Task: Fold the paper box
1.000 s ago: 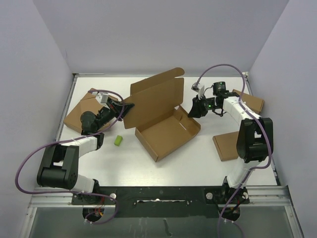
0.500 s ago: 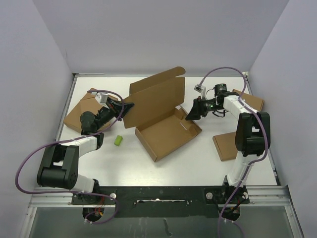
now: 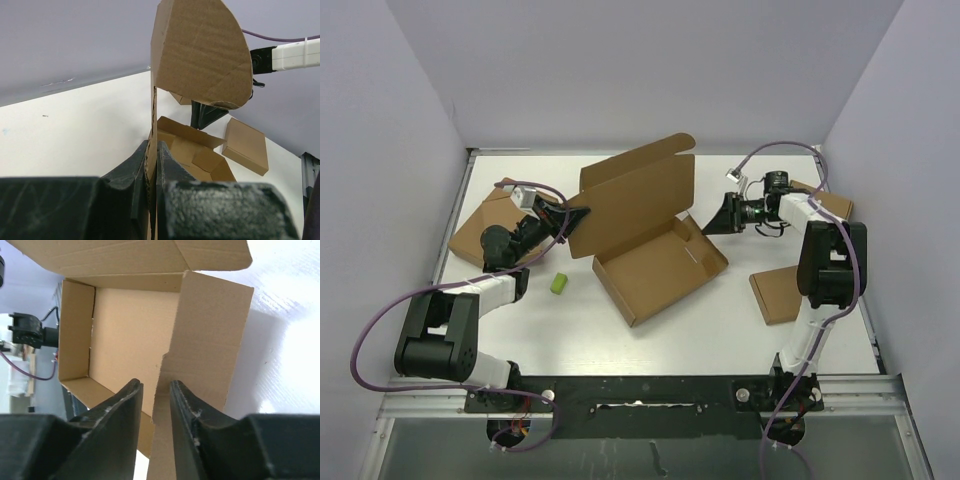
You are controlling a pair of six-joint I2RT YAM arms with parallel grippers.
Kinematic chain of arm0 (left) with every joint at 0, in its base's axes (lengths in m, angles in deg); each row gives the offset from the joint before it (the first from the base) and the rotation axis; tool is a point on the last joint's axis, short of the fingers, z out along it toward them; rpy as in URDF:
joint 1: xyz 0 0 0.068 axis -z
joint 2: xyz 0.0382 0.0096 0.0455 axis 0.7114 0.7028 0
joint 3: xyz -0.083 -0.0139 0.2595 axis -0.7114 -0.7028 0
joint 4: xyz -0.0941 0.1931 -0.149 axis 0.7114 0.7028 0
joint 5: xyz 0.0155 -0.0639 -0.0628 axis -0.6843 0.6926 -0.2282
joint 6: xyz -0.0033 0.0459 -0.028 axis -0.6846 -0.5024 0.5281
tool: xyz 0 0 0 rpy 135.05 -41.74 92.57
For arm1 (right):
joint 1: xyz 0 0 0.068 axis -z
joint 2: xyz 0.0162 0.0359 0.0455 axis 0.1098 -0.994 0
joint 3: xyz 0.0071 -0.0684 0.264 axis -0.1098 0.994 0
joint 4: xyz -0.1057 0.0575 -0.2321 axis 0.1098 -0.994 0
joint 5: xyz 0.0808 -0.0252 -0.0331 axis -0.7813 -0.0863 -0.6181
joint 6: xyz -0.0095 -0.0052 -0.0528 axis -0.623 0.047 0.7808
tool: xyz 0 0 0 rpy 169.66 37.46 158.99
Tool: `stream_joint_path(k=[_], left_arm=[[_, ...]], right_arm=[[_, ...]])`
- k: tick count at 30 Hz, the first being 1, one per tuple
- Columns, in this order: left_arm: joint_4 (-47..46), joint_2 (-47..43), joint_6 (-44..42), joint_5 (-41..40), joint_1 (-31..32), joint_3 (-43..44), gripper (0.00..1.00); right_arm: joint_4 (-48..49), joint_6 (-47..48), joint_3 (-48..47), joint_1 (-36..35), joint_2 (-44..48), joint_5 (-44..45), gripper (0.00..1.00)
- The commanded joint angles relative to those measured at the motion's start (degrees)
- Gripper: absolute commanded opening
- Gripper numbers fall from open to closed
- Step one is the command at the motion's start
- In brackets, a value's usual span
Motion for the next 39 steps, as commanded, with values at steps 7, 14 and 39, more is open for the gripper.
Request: stream_joint_path(k=[7,14,39], left_arm=[[-5.2,-0.1,0.5,0.0,-0.4,0.6,0.0],[-5.2,-0.2,0.6,0.0,-0.5,0.6,0.0],[-5.5,-0.6,1.1,0.6,-0.8,0.6,0.0]], right_arm=[[2.6,-6.1,-0.8,0.9,-3.3,-6.6,0.09],[1.2,-4.4,-1.1,0.8,-3.3,-1.4,0.0],[-2.9,8.4,-1.0,-1.1,-2.2,19.4,0.12]])
